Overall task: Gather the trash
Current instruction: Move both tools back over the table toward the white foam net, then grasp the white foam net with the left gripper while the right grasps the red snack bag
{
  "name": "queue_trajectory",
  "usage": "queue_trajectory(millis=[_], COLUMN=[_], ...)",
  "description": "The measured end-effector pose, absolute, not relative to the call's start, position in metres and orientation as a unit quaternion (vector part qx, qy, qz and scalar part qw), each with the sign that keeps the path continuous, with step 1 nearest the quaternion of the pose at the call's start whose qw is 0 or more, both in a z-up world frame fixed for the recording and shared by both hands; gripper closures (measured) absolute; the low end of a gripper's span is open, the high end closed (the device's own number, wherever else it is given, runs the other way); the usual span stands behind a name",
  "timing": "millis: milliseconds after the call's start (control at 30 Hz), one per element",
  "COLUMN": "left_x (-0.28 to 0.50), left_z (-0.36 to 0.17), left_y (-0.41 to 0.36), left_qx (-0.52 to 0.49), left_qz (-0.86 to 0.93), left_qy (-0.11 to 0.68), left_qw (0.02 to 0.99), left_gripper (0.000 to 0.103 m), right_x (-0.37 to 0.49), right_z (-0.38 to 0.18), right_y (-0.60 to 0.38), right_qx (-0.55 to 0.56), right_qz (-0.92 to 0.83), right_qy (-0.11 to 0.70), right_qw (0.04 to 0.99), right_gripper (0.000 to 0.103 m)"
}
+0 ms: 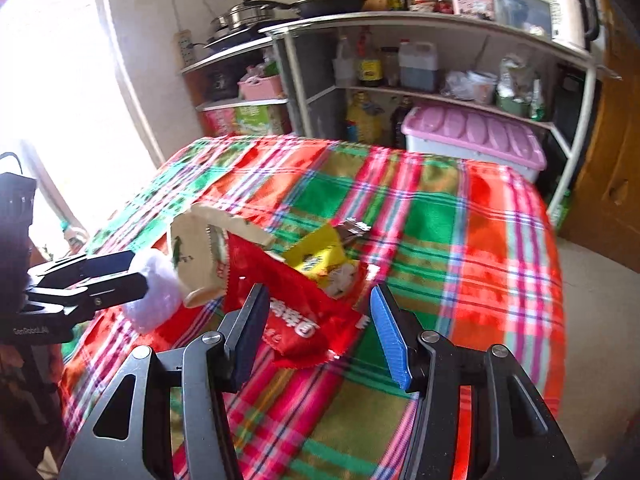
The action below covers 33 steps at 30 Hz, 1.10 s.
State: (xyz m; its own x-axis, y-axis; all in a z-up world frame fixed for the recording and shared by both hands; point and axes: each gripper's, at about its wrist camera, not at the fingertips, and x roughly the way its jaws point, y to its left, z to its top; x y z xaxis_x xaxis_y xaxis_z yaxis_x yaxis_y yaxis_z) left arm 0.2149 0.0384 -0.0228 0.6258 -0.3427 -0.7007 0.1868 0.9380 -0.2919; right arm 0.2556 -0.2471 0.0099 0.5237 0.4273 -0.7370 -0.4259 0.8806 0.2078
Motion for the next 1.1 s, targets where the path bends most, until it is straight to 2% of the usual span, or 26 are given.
queue_trajectory(millis=[267,633,800,1033,1100], left_x=[0.215,0.215,0.215,0.214,0.213], left_z=[-0.028,-0.035,-0.039,-0.039,-0.038], left_y=[0.037,0.035,0.033,0.031,0.029], left_qx=[-0.097,-0.096,-0.095,-0.090,-0.088], left_qz=[-0.147,-0.153,-0.156,-0.159,-0.160], left_qy=[0.413,0.423,0.427,0.424,0.422], left_qw=[0.893,0.888,0.886,0.887,0.888], left_gripper=[0.032,0.032,0.032,0.032,0.036], right_x=[0.249,0.230,0.223,0.225,0.222], right_z=[0.007,-0.015,-0.014,-0.008,-0.008], right_y=[-0.232,-0.190,-0.189,-0.199,-0.199], right_qx=[-0.014,-0.092,-0.096,-0.071,-0.072], right_qz=[0.295,0.304,0.305,0.292,0.293], right_qy=[0.427,0.451,0.445,0.443,0.442], right_qw=[0.855,0.834,0.837,0.845,0.845], right_gripper=[0.049,0.050,0.057,0.073,0.077])
